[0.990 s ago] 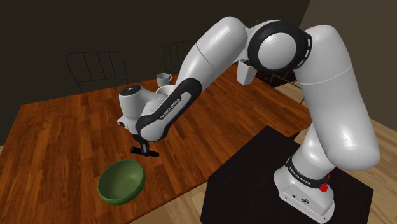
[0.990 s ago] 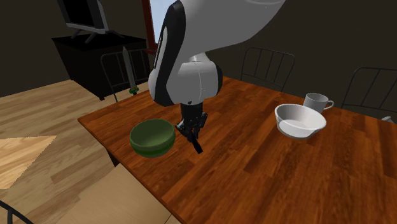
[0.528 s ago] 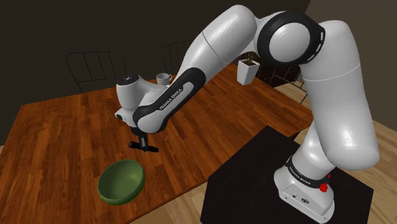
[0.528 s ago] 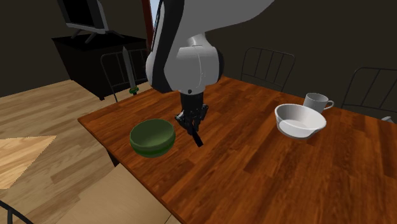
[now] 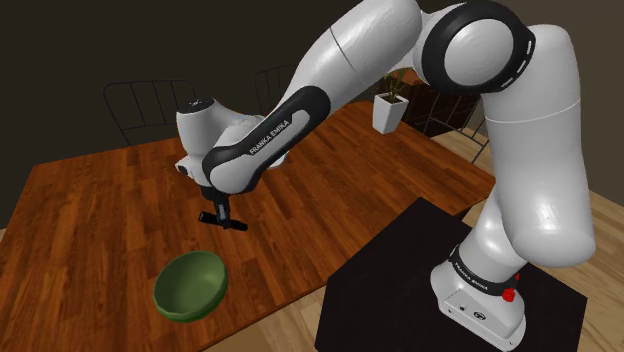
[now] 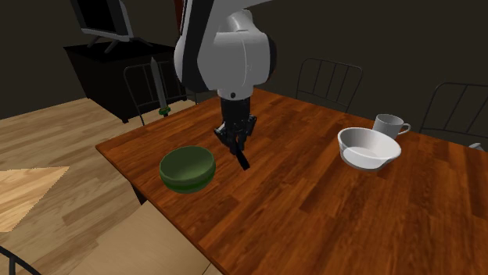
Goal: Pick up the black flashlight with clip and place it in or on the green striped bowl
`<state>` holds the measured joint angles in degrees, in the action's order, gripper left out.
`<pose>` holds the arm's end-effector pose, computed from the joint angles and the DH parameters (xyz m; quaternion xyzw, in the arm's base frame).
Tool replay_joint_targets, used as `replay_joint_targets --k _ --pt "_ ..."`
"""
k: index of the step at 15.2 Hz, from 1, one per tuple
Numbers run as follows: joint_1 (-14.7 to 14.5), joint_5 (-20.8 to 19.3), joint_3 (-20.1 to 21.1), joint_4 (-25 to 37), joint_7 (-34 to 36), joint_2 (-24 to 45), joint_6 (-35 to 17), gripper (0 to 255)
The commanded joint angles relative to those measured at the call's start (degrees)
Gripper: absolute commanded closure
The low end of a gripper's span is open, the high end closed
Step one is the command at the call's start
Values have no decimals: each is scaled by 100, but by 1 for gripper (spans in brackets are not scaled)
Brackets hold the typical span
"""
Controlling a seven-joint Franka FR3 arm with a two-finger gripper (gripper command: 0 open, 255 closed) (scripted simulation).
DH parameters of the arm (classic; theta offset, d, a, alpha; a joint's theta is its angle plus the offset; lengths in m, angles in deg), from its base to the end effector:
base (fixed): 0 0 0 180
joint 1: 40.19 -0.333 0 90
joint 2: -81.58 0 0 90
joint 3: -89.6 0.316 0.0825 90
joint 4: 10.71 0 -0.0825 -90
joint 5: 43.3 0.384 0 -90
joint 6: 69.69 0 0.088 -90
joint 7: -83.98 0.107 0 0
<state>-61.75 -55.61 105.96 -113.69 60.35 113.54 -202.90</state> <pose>0.5269 0.3876 0.2477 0.8306 0.5568 0.0000 0.0032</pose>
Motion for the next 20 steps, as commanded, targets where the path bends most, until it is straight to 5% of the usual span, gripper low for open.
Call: replay_joint_targets --k 1,5,16,20 --pt "11 37 28 15 -15 -100 114 255" --pt "37 96 66 44 -53 -253 291 255" --pt "-1240 -162 204 1322 1279 542 842 255" --pt "-1268 -219 157 1284 1313 716 634 255"
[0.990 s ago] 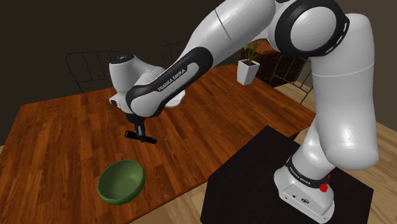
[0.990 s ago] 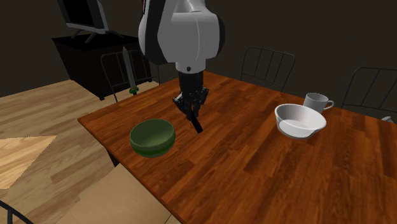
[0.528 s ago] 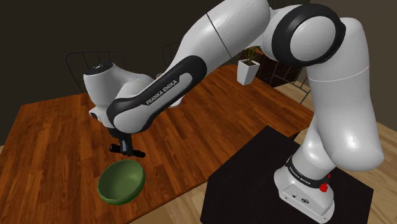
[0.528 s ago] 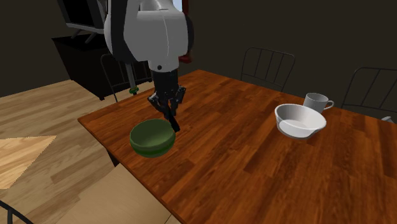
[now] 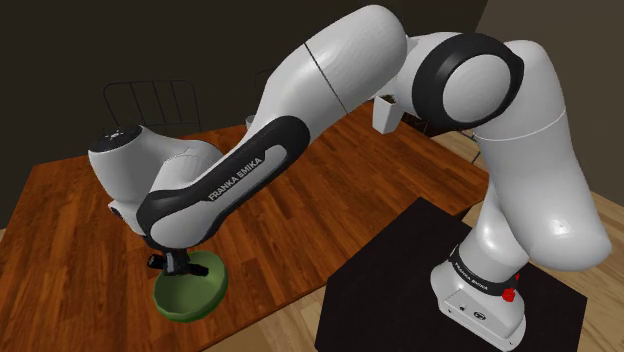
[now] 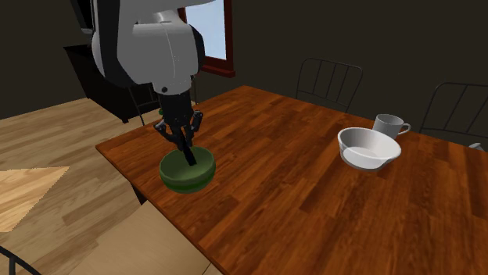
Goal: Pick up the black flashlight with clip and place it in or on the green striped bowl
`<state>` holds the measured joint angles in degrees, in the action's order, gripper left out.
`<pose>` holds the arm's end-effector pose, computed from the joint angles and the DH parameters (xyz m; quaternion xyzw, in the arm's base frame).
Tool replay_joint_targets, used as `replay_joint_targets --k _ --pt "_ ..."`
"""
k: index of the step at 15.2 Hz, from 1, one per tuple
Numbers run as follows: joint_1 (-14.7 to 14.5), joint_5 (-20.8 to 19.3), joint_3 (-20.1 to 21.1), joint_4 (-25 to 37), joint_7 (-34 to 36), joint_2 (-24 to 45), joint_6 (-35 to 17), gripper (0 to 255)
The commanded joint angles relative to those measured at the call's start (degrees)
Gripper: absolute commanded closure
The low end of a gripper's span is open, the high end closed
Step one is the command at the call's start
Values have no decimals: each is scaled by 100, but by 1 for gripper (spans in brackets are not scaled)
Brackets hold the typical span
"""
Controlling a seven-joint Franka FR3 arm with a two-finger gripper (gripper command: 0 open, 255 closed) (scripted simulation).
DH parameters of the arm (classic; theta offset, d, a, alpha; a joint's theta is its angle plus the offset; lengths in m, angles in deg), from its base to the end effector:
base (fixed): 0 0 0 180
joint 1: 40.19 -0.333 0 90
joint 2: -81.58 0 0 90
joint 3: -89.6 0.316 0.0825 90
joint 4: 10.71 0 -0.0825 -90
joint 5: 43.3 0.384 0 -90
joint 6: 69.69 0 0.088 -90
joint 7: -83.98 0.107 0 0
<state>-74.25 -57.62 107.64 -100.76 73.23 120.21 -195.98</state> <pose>0.4605 0.5262 0.2598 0.8305 0.5570 -0.0002 0.0032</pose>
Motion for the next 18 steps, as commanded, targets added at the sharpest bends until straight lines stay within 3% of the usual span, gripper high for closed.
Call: replay_joint_targets --k 1,9,17,18 --pt "-26 -33 -23 -15 34 94 -109 255" --pt "-91 -151 -123 -14 102 485 -493 255" --pt "-93 -155 -126 -13 104 497 -503 255" --pt "-93 -155 -126 -13 104 497 -503 0"
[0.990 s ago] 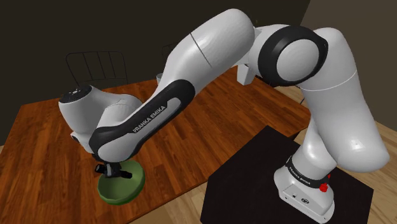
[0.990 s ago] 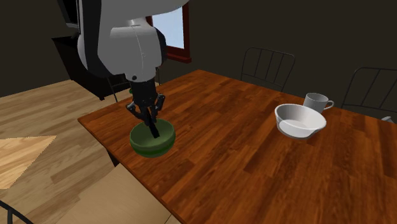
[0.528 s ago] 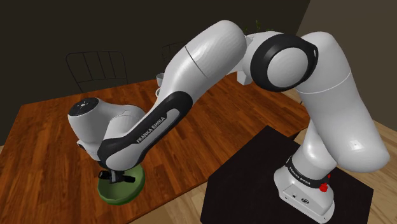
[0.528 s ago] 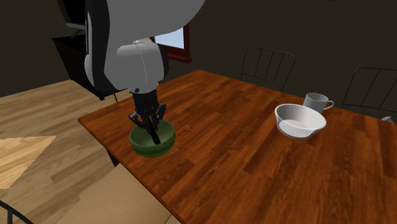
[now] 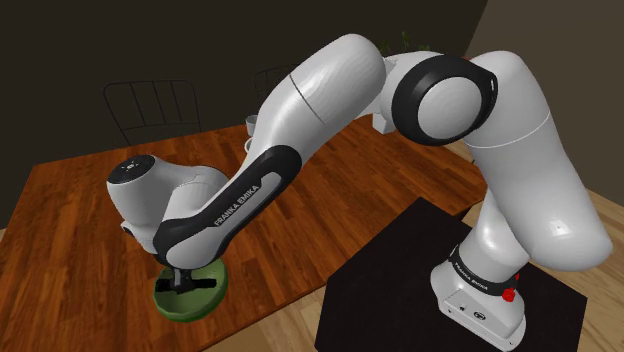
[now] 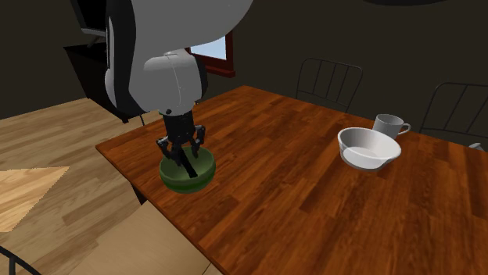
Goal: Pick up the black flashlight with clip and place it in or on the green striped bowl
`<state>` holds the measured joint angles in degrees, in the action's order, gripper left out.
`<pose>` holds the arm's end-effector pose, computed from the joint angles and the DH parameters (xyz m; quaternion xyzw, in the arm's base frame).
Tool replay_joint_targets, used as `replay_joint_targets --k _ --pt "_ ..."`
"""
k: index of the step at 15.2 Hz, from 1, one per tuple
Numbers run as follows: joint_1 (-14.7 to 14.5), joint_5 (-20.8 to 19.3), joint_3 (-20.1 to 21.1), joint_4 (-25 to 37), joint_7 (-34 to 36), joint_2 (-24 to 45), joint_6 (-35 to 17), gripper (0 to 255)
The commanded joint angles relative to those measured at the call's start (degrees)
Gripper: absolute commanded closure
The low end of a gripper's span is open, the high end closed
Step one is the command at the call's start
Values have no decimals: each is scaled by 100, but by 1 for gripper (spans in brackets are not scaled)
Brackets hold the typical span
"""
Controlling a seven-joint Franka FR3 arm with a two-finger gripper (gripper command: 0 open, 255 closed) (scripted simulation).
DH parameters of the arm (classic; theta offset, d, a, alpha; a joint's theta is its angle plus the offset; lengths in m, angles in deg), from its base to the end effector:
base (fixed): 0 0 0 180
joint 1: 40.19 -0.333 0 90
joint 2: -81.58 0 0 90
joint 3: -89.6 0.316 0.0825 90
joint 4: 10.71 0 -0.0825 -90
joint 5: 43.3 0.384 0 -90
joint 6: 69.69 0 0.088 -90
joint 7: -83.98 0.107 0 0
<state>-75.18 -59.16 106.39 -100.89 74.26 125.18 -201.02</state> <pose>0.4593 0.5272 0.2053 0.8306 0.5569 -0.0001 0.0032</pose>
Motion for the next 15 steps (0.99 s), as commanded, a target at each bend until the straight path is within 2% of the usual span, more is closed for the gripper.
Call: replay_joint_targets --k 1,5,9,15 --pt "0 0 0 0 0 0 0 0" --pt "0 0 0 0 0 0 0 0" --pt "74 139 118 8 -77 -457 459 0" --pt "74 139 118 8 -78 -457 459 0"
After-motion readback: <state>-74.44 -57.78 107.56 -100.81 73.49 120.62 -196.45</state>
